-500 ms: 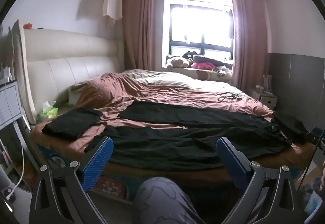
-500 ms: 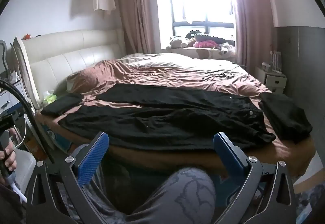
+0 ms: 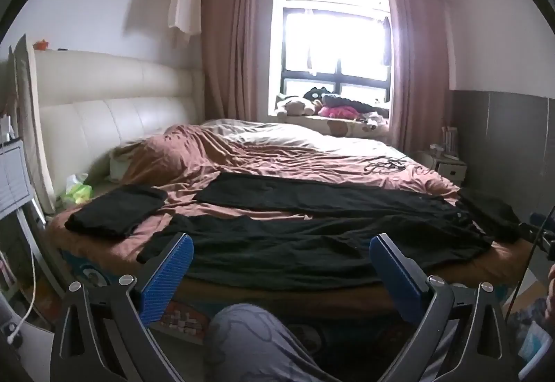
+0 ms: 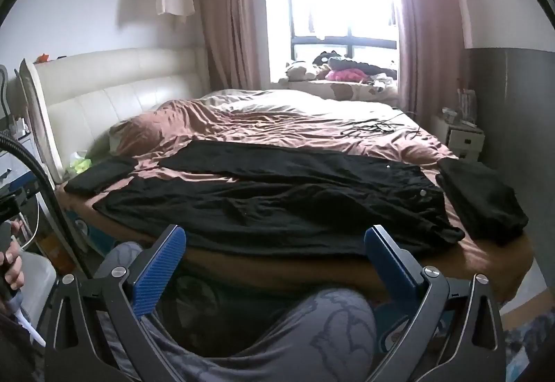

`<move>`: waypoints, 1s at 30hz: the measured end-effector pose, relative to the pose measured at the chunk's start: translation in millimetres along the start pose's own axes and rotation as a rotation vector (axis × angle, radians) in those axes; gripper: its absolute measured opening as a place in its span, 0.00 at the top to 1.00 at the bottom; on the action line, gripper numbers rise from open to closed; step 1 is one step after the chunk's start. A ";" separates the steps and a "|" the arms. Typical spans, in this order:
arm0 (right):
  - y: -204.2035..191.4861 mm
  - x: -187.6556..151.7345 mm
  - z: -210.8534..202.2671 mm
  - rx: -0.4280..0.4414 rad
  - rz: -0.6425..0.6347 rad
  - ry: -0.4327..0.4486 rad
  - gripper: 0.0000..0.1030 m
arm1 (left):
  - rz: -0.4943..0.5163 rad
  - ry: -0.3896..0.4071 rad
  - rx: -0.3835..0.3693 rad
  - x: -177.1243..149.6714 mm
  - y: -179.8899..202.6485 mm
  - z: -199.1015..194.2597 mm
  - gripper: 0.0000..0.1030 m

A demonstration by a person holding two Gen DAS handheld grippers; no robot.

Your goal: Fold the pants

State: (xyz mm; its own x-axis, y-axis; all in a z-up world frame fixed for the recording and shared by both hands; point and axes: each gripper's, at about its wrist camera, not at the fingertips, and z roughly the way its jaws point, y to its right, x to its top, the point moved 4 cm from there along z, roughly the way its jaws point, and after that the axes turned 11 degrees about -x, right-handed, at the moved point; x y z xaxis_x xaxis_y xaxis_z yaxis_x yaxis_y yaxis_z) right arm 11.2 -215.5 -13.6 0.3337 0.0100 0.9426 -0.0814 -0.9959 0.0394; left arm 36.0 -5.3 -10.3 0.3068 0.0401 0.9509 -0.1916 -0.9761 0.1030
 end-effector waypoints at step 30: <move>10.5 1.5 -3.1 -0.030 0.011 -0.001 0.00 | 0.017 0.012 -0.008 -4.0 -0.9 -6.3 0.00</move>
State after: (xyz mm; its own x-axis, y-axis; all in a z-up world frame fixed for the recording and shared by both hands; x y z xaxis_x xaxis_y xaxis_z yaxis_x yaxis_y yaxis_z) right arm 7.9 -225.6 -10.7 0.3333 -0.0008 0.9428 -0.1127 -0.9929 0.0391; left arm 29.1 -3.3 -12.4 0.2921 0.0264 0.9560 -0.2041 -0.9749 0.0893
